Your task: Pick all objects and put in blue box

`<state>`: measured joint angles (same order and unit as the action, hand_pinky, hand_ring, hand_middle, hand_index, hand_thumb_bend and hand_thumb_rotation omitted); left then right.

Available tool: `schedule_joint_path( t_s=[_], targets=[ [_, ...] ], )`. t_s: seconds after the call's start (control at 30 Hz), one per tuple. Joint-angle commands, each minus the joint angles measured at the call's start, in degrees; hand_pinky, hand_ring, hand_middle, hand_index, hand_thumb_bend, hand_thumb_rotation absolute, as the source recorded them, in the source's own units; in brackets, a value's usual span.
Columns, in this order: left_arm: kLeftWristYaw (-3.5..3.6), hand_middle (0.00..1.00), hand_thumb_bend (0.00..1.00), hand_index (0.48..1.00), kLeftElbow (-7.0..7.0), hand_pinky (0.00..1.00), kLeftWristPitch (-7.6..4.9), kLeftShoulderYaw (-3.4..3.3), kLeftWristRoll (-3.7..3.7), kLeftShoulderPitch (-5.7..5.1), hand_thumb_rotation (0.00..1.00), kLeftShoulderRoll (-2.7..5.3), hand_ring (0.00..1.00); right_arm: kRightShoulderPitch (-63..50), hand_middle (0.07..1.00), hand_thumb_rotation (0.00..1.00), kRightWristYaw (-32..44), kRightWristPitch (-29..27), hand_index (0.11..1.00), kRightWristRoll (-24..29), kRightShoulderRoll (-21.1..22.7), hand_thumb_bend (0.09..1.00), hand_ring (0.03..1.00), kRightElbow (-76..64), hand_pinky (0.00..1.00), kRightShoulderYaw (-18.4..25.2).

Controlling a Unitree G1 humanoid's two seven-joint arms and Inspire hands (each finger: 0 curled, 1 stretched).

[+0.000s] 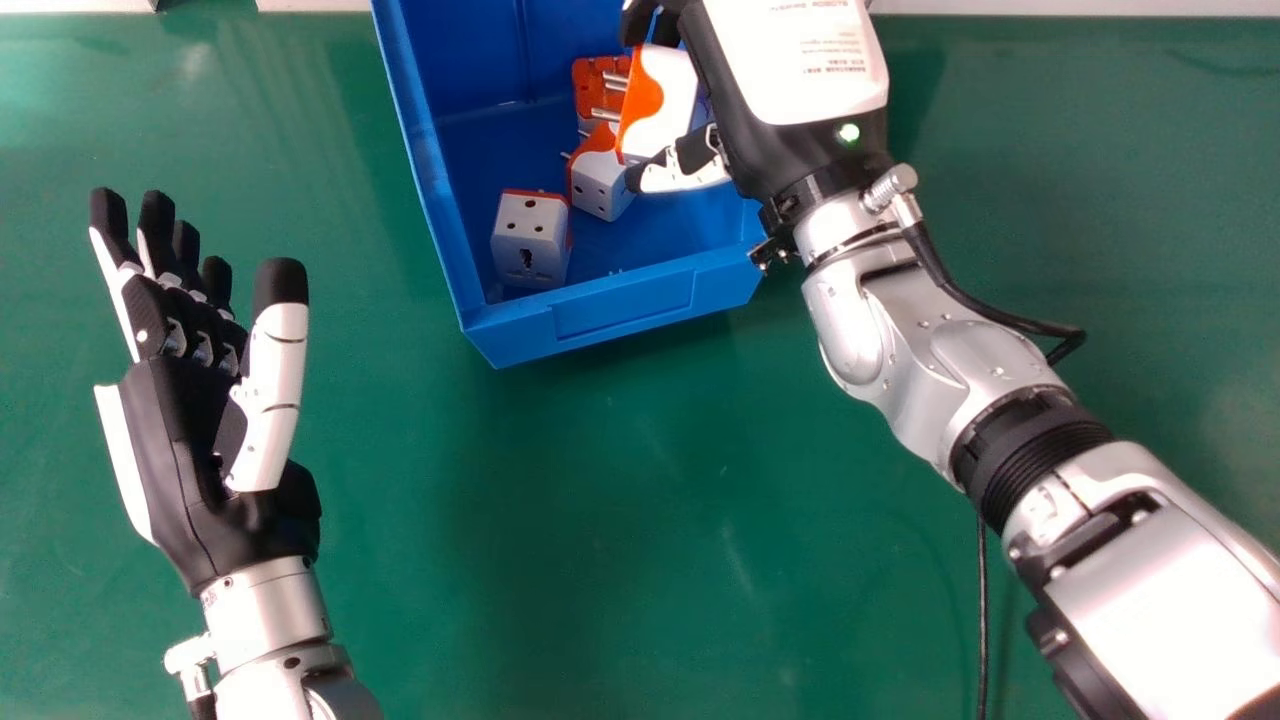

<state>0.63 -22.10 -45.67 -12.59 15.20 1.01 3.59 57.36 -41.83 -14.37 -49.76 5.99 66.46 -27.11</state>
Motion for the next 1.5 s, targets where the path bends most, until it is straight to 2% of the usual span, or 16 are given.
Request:
schedule_joint_path(
  t_s=[0.0,0.1,0.23,0.37,0.53,0.63,0.67,0.77,0.8,0.9,0.93,0.97,1.03,1.13,1.17,1.47],
  targets=[
    [-0.13,0.99,0.69,1.000,0.69,1.00,-1.43,0.09,-1.15,0.12,0.42,1.29,1.00,2.34,0.503,0.00,-0.66,-1.06,0.518,1.27,-0.37,0.498,0.436,0.50,0.33,-0.43],
    [-0.04,0.99,0.69,1.000,0.54,1.00,-1.53,-0.02,-1.19,0.06,0.42,1.28,1.00,2.51,0.502,0.00,0.69,-0.90,0.523,1.47,-0.48,0.497,0.437,0.85,0.33,-0.99],
    [-0.37,0.99,0.69,1.000,0.39,1.00,-1.50,-0.17,-1.53,-0.05,0.42,1.39,1.00,2.78,0.502,0.00,4.41,0.54,0.523,1.60,-0.32,0.497,0.437,0.28,0.33,-1.76],
    [-0.04,0.99,0.70,1.000,0.42,1.00,-1.30,-0.16,-1.06,-0.14,0.42,1.36,1.00,3.10,0.502,0.00,10.54,4.56,0.524,-1.14,0.62,0.497,0.439,-1.71,0.33,-5.17],
    [-0.54,0.99,0.70,1.000,0.27,1.00,-1.41,-0.28,-1.73,-0.19,0.42,1.46,1.00,1.82,0.515,0.00,14.75,6.35,0.522,-1.41,1.64,0.495,0.445,-6.12,0.33,-6.85],
    [-0.49,0.99,0.70,1.000,0.20,1.00,-1.42,-0.31,-1.66,-0.17,0.42,1.45,1.00,1.22,0.515,0.00,16.70,7.68,0.522,-1.24,1.83,0.495,0.445,-8.11,0.33,-7.05],
    [-0.49,0.99,0.70,1.000,0.15,1.00,-1.41,-0.34,-1.66,-0.17,0.43,1.42,1.00,1.10,0.611,0.06,17.20,8.11,0.606,-1.31,1.88,0.591,0.543,-8.63,0.41,-7.13],
    [-0.34,0.99,0.70,1.000,0.04,1.00,-1.53,-0.37,-1.59,-0.21,0.43,1.34,1.00,0.69,0.611,0.06,17.53,8.65,0.606,-1.44,2.11,0.591,0.543,-9.77,0.41,-7.31],
    [-0.31,0.98,0.71,1.000,0.10,1.00,-1.51,-0.34,-1.53,-0.23,0.43,1.37,1.00,0.51,0.689,0.11,17.22,8.62,0.685,-1.43,2.21,0.672,0.635,-10.05,0.49,-7.33],
    [-0.29,0.98,0.71,1.000,-0.08,1.00,-1.71,-0.36,-1.58,-0.13,0.43,1.36,1.00,0.13,0.689,0.11,17.04,8.66,0.685,-1.31,2.47,0.672,0.635,-10.93,0.49,-7.23],
    [-0.24,0.98,0.71,1.000,-0.16,1.00,-1.80,-0.36,-1.55,-0.08,0.43,1.36,1.00,0.07,0.751,0.16,17.08,8.76,0.748,-1.36,2.56,0.738,0.708,-11.20,0.56,-7.25],
    [-0.22,0.98,0.71,1.000,-0.17,1.00,-1.80,-0.32,-1.53,-0.07,0.43,1.39,1.00,0.01,0.751,0.16,17.07,8.82,0.748,-1.43,2.68,0.738,0.708,-11.47,0.56,-7.26],
    [-0.13,0.98,0.71,1.000,-0.20,1.00,-1.72,-0.26,-1.42,-0.04,0.43,1.44,1.00,-0.06,0.841,0.23,16.94,9.08,0.839,-1.71,2.87,0.833,0.813,-11.89,0.66,-7.40],
    [-0.23,0.98,0.71,1.000,-0.16,1.00,-1.62,-0.21,-1.41,-0.06,0.43,1.57,1.00,-0.32,0.841,0.23,17.22,9.19,0.839,-1.65,3.16,0.833,0.813,-12.85,0.66,-7.33],
    [-0.23,0.98,0.71,1.000,-0.15,1.00,-1.59,-0.21,-1.38,-0.08,0.43,1.59,1.00,-0.42,0.873,0.26,17.31,9.20,0.871,-1.67,3.27,0.867,0.851,-13.20,0.70,-7.35],
    [-0.28,0.98,0.71,1.000,-0.03,1.00,-1.81,-0.22,-1.54,-0.39,0.43,1.59,1.00,-2.25,0.935,0.33,16.88,9.36,0.934,-1.71,4.24,0.933,0.924,-17.40,0.77,-6.94]
  ],
)
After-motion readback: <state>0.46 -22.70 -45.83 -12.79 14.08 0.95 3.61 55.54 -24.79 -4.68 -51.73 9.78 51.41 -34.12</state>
